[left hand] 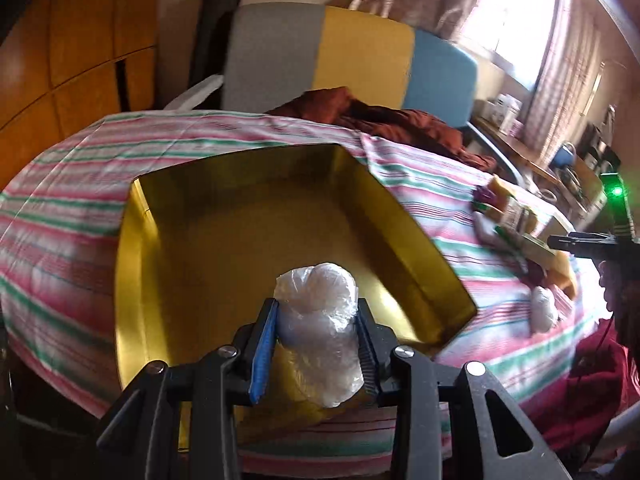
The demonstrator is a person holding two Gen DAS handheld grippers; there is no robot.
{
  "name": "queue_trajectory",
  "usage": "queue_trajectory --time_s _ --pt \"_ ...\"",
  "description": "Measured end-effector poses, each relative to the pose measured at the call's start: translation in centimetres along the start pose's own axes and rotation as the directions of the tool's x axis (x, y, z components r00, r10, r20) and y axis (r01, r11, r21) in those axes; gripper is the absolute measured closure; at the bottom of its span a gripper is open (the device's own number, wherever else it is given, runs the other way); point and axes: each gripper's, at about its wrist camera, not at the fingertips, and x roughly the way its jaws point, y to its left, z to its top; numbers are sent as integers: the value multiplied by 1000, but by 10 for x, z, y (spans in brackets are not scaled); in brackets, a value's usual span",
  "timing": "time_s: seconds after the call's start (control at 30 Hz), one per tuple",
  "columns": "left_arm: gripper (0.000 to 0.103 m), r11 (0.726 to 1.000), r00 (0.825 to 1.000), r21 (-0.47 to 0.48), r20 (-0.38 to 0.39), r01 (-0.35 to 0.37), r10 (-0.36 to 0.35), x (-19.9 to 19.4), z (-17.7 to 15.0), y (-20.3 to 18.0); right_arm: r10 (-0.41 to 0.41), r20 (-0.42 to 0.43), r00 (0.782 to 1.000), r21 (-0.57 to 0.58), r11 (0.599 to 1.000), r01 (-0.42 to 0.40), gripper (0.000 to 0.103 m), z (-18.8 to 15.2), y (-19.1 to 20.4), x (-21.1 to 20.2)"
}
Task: Organize objects
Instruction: 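Grasp the plastic-wrapped white bundle with the left gripper and place it in the tray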
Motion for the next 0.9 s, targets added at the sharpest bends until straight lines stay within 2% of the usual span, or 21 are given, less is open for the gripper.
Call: queue_trajectory --time_s 0.1,0.2,0.23,0.27,0.3,0.43,0.5,0.67,0.8,0.9 --pt "66 1000 1000 -17 -8 -22 22 4 1 8 -12 -63 998 -55 998 8 11 12 -4 24" --pt "66 998 999 -25 -8 -49 49 6 3 14 -13 -139 990 -73 997 3 30 16 -8 47" --pt "66 998 998 -30 -11 -57 57 7 4 17 -29 -162 986 -82 997 16 43 15 -8 53" --pt "66 997 998 -38 -12 -63 63 8 4 19 -31 -174 984 -86 996 16 64 13 -8 57" --pt "66 996 997 -46 -12 -75 74 9 4 22 -26 -181 983 -85 996 11 73 10 -9 58" --pt "63 990 993 -74 -26 -121 119 12 4 32 2 -146 989 -46 999 -9 72 0 -11 48" --pt "56 986 991 -92 -25 -137 135 11 3 35 13 -110 994 -27 1000 -16 72 -4 -11 35" --pt "51 980 989 -134 -24 -150 148 6 1 44 55 7 998 -8 998 -55 72 0 5 -3" --pt "49 979 988 -132 -5 -155 156 -3 1 42 160 104 982 -35 987 -157 72 10 41 -33" --pt "46 980 986 -111 4 -165 167 -7 1 40 233 141 962 -78 972 -223 72 18 78 -44"
